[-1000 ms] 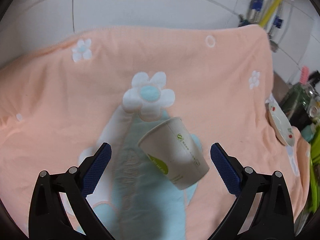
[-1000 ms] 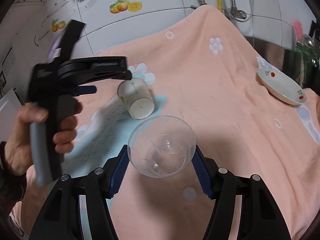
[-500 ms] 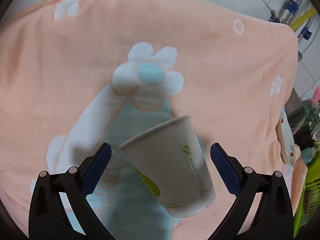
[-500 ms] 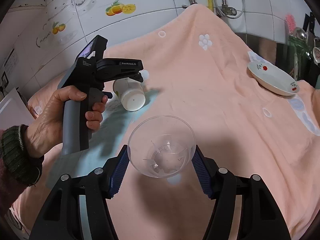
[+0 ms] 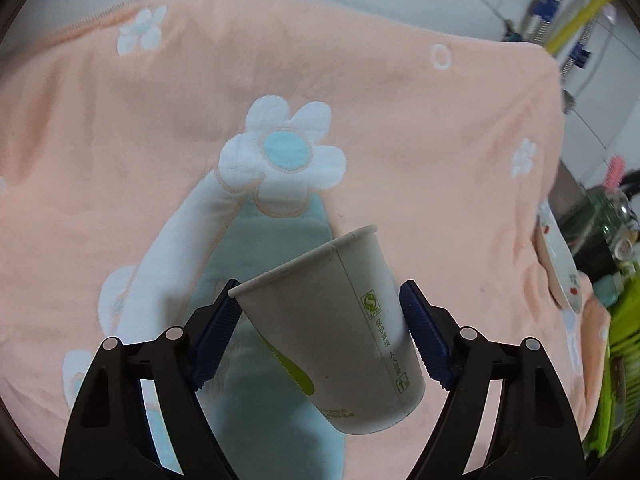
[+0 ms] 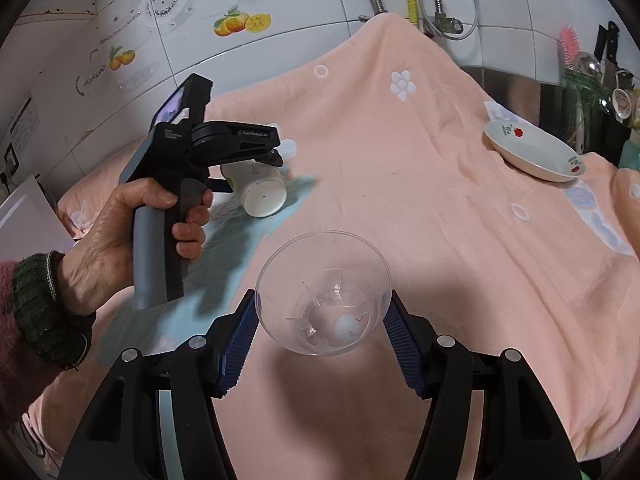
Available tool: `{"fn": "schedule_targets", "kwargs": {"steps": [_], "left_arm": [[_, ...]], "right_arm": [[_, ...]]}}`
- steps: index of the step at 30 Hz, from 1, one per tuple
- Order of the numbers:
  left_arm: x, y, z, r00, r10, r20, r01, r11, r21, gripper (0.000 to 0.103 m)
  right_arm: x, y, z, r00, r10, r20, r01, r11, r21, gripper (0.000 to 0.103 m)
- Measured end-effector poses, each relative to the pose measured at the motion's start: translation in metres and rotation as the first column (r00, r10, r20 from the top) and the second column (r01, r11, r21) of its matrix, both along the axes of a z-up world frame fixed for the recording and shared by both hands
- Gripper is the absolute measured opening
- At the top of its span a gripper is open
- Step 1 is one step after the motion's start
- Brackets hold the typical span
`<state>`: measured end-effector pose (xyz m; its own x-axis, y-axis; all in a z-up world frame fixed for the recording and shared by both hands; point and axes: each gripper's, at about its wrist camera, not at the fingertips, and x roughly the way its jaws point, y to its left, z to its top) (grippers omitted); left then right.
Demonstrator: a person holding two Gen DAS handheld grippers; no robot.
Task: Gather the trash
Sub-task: 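Carry the plastic cup with the right tool while the left carries the paper cup toward the basket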
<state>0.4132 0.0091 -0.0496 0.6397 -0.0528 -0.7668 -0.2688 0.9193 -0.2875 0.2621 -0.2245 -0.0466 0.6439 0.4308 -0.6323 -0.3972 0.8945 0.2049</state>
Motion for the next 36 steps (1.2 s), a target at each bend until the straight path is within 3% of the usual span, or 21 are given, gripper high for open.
{"fn": "schedule_targets", "kwargs": {"steps": [17,21,36], "left_arm": [[-0.119,-0.021,0.041,0.980,-0.167,0.107,0.168,0.986,0.002,0.078],[-0.148,-0.026,0.047,0.973,-0.195,0.120,0.201,0.979,-0.040,0.078],[-0.244,-0.072,0.061,0.920,-0.352,0.170,0.352,0.935,0.028,0.078]], "right_arm": [[-0.071,-0.028,0.014,0.995,-0.093,0.018,0.092,0.995,0.045,0.061],[-0.095,-0.035,0.017,0.993,-0.118,0.025,0.117,0.992,0.035,0.061],[-0.170,-0.077,0.002,0.971,-0.240,0.002,0.240,0.971,0.008,0.061]]}}
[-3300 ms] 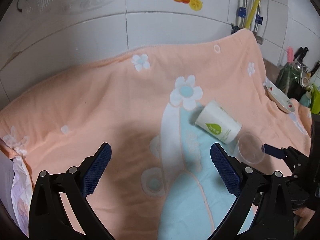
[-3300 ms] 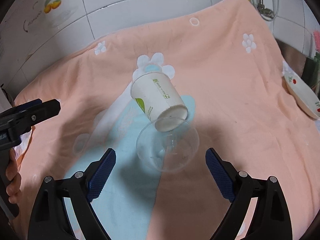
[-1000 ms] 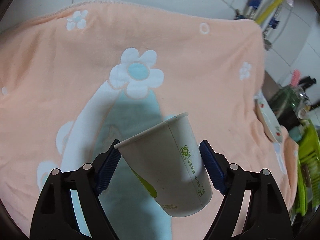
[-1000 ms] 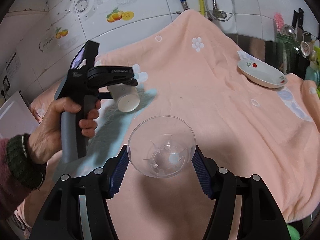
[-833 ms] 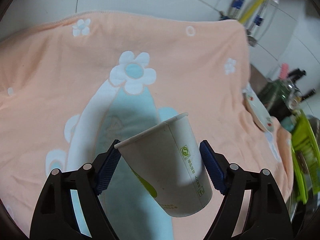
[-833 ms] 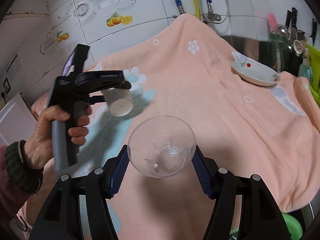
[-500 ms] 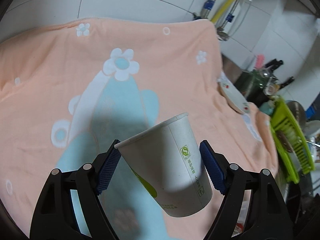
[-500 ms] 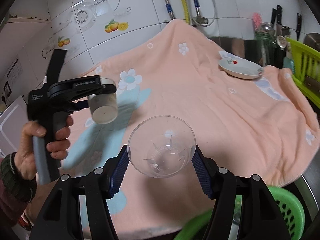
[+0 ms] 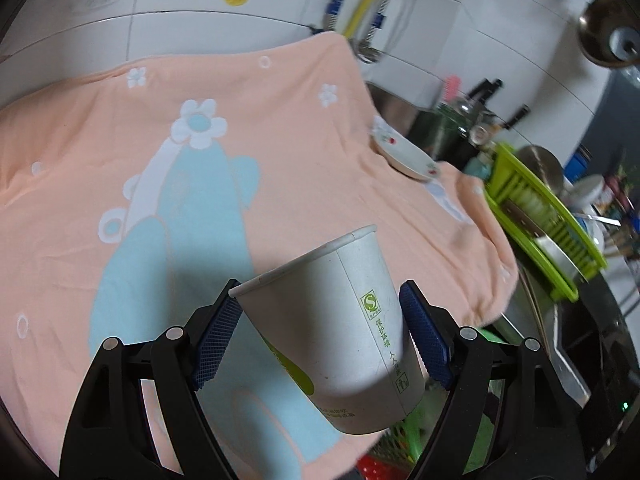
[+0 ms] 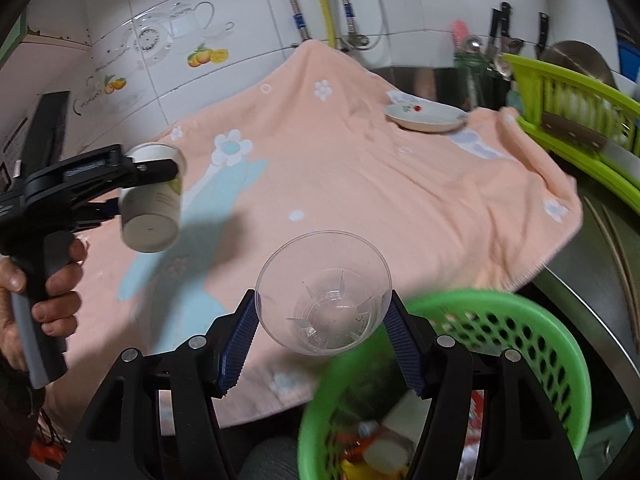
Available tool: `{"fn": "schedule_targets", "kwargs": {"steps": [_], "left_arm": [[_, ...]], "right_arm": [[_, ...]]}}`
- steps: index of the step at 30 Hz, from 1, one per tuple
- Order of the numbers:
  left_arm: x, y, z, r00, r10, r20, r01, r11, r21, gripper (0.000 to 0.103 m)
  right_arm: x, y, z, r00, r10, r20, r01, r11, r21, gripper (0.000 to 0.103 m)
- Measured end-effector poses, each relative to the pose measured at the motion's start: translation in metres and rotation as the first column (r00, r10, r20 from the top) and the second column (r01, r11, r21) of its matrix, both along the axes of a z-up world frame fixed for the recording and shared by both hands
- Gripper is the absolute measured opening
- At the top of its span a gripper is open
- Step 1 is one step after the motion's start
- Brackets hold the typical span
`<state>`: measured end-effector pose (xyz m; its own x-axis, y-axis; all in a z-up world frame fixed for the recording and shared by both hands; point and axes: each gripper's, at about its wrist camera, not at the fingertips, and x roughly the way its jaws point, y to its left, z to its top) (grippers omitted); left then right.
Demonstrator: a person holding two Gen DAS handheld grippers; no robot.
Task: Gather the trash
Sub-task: 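Carry the plastic cup with the right tool while the left carries the paper cup toward the basket, then release the plastic cup into the basket with the right tool while the left lowers the paper cup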
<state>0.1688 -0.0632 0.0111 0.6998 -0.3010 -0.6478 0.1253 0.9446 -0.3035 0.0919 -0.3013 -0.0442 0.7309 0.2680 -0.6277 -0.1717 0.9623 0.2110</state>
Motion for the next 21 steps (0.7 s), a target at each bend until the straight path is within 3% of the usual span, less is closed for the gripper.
{"fn": "schedule_targets", "kwargs": {"steps": [21], "left_arm": [[-0.060,-0.090,-0.018,0.971,-0.239,-0.017,0.239,0.971,0.019,0.078]], "right_arm": [[-0.074,-0.067,-0.032,0.979,-0.198,-0.054,0.194,0.979,-0.061,0.061]]}}
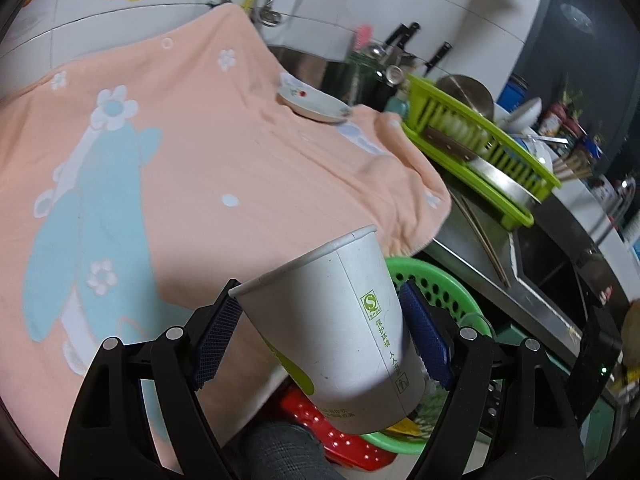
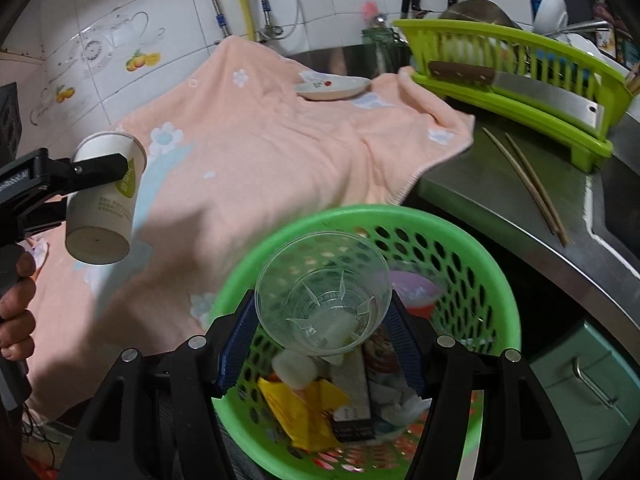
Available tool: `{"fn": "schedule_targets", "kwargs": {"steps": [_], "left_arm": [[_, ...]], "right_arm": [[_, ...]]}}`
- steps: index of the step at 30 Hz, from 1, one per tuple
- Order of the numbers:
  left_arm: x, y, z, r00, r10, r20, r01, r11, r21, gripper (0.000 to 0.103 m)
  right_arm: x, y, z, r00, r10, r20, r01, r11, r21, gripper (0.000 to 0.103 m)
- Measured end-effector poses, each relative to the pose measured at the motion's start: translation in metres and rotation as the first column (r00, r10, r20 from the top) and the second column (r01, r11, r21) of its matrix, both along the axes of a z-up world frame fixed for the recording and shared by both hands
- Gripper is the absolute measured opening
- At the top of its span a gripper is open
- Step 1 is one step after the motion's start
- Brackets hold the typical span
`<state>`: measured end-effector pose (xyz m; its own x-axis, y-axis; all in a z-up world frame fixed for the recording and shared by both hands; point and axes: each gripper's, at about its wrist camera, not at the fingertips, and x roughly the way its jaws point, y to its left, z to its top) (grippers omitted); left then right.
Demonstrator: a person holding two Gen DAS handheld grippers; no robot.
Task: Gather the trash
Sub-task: 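Release the plastic cup into the basket with the right tool while the left lowers the paper cup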
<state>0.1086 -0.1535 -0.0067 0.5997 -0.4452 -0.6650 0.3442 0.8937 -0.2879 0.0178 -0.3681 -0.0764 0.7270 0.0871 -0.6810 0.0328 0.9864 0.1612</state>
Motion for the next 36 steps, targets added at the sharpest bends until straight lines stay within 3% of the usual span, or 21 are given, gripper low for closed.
{"fn": "schedule_targets", "kwargs": {"steps": [11,32,36], "left_arm": [[-0.017,-0.030,-0.010,0.997,-0.076,-0.013,0.076,0.997,0.028,0.078],[-0.023,-0.059,-0.028,0.988,-0.148,-0.054,0.151,0.987,0.061,0.079],[-0.022,-0.062,-0.029,0.986,-0.154,-0.060,0.157,0.986,0.059,0.079]], "right_arm": [[-0.017,-0.004,-0.006,0.999,-0.034,-0.012,0.033,0.997,-0.074,0.061],[-0.027,-0.021,-0.020,0.996,-0.079,-0.044,0.078,0.996,-0.041,0.062],[-0.028,-0.022,-0.020,0.996,-0.084,-0.040,0.082,0.996,-0.036,0.069]]}}
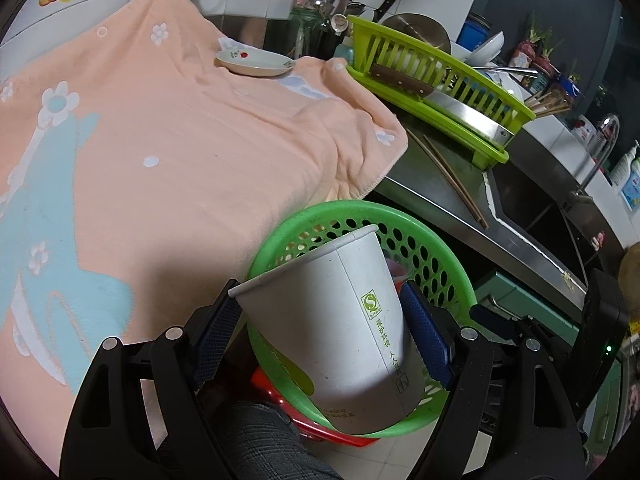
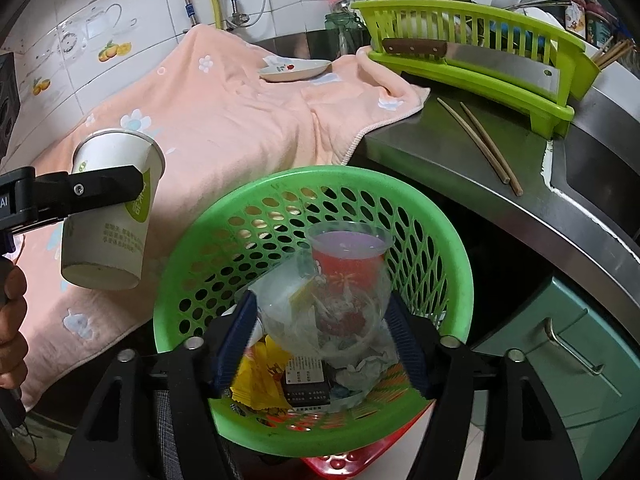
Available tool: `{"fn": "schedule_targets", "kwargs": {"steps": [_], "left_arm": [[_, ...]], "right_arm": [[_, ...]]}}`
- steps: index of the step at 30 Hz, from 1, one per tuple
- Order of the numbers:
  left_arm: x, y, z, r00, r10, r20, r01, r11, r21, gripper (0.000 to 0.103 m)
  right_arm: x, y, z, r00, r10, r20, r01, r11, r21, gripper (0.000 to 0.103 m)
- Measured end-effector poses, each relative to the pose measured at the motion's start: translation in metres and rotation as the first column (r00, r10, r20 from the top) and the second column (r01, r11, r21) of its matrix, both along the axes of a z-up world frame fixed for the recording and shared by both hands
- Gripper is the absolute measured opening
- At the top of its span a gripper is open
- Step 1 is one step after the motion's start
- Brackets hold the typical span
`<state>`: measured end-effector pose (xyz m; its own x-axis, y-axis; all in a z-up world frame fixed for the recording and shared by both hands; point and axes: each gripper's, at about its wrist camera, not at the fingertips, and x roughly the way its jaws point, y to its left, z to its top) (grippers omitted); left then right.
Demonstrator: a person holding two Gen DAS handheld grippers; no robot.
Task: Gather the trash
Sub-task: 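Release the plastic cup into the basket with the right tool while the left lowers the paper cup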
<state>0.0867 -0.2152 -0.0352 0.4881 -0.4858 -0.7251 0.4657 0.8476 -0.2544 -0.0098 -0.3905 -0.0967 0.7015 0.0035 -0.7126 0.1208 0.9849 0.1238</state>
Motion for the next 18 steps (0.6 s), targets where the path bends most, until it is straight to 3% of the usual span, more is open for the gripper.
{"fn": "schedule_targets", "kwargs": {"steps": [16,18], "left_arm": [[0.002,-0.012,-0.005,0.999,-0.040,-0.015,0.040,0.999,0.007,0.081],[0.002,-0.016,-0.007,0.999,-0.045,-0.018,0.045,0.999,0.016,0.081]], "right_arm": [[-0.008,-0.005,0.006,1.000,-0.011,0.019,0.011,1.000,-0.003,0.075],[-0.011,-0.006,0.007,1.000,-0.016,0.024,0.016,1.000,-0.004,0.080]]}}
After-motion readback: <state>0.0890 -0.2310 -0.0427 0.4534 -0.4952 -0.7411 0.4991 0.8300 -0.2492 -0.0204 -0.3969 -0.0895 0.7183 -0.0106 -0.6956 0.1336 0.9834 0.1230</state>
